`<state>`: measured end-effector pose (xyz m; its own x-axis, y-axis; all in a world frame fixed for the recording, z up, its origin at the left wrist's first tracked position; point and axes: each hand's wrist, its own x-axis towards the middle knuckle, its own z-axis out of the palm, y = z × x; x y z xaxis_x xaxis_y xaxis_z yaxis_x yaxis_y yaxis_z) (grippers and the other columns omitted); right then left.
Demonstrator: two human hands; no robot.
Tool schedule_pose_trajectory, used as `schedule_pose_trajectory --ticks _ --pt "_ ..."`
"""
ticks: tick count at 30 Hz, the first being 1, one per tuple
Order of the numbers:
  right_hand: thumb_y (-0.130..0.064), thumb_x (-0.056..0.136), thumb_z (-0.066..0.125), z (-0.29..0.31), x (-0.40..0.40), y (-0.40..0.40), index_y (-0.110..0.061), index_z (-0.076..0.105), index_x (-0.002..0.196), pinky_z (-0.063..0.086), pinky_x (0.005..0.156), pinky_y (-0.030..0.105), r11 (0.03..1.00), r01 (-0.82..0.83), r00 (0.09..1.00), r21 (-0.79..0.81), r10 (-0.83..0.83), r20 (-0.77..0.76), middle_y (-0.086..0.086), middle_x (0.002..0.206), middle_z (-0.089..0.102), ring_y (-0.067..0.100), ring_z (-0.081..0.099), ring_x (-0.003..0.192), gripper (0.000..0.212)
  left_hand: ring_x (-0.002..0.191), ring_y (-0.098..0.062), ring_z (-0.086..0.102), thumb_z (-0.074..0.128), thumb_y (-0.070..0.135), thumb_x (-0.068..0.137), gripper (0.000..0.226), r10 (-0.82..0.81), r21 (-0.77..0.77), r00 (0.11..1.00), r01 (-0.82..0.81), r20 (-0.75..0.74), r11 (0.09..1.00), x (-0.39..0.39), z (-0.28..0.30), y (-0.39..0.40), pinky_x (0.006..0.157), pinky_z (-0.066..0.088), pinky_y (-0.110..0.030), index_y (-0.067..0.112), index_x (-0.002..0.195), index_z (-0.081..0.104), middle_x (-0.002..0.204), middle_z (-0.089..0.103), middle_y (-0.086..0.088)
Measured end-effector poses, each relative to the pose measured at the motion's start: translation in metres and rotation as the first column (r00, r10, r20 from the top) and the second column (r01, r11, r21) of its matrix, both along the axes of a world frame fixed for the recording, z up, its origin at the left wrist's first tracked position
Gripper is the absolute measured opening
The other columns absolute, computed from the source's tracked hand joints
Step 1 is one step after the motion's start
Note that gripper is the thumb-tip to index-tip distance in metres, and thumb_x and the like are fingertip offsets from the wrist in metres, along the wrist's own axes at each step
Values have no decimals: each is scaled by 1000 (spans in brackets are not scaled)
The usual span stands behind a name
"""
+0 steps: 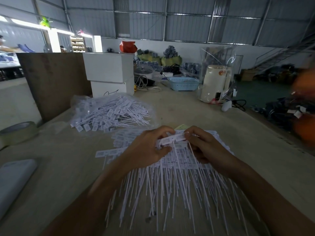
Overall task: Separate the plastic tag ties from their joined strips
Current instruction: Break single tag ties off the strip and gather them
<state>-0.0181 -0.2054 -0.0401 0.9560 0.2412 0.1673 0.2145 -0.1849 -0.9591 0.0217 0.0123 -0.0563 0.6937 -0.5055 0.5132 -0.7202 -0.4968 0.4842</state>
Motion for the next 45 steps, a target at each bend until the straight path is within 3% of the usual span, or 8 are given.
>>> schedule_pose_trajectory --ticks 5,8,11,16,23,29,37,45 --pt "-30 103 50 -1 0 2 -18 57 90 23 43 24 984 55 997 -168 -45 62 -9 54 41 12 27 45 20 74 -13 59 65 30 91 14 55 104 972 -81 228 991 -2 5 0 62 48 -29 31 105 68 84 59 15" --pt "-30 104 48 -4 0 2 -8 55 100 25 42 24 976 8 1000 -219 -3 24 -8 53 40 12 26 42 24 76 -21 64 69 25 85 24 74 203 827 -222 557 954 -4 9 4 63 50 -30 24 108 73 85 64 5" --pt "-31 104 50 -6 1 2 -9 54 103 26 41 21 974 -32 999 -225 23 -41 -6 57 39 10 25 42 23 79 -22 63 76 22 80 32 21 260 738 -264 674 929 -3 10 4 70 50 -34 19 112 74 88 65 0" --pt "-43 100 51 -7 2 0 -15 60 109 24 43 21 971 -64 996 -231 46 -80 2 64 36 12 25 45 31 88 -26 66 72 21 85 36 90 174 843 -212 530 962 -7 8 -1 75 50 -35 20 120 66 102 71 -2" --pt "-52 95 54 -11 4 -3 -34 63 123 18 46 26 988 -148 965 33 151 -214 1 68 37 16 17 54 34 59 -19 48 62 31 92 16 217 16 914 -237 342 972 -13 8 -9 52 28 -27 25 95 48 74 59 3" --pt "-40 100 53 -13 6 -3 -13 61 119 24 42 21 975 -153 977 164 174 -122 5 66 32 21 11 54 34 67 -21 56 61 32 89 15 167 -16 919 -173 356 985 -18 9 -13 54 43 -30 22 97 55 84 64 2" --pt "-29 105 46 -7 2 6 -3 60 98 31 42 20 980 83 984 -180 -52 170 -3 56 42 7 34 40 30 74 -28 66 70 21 87 21 176 4 885 -197 432 980 -17 8 -12 63 49 -33 13 106 68 90 72 -5" --pt "-25 105 45 -9 2 6 7 58 103 32 43 16 978 96 975 -187 -54 214 2 56 43 4 37 39 35 80 -31 70 61 19 89 23 165 9 879 -189 447 982 -17 8 -13 64 58 -43 11 107 73 95 75 -8"
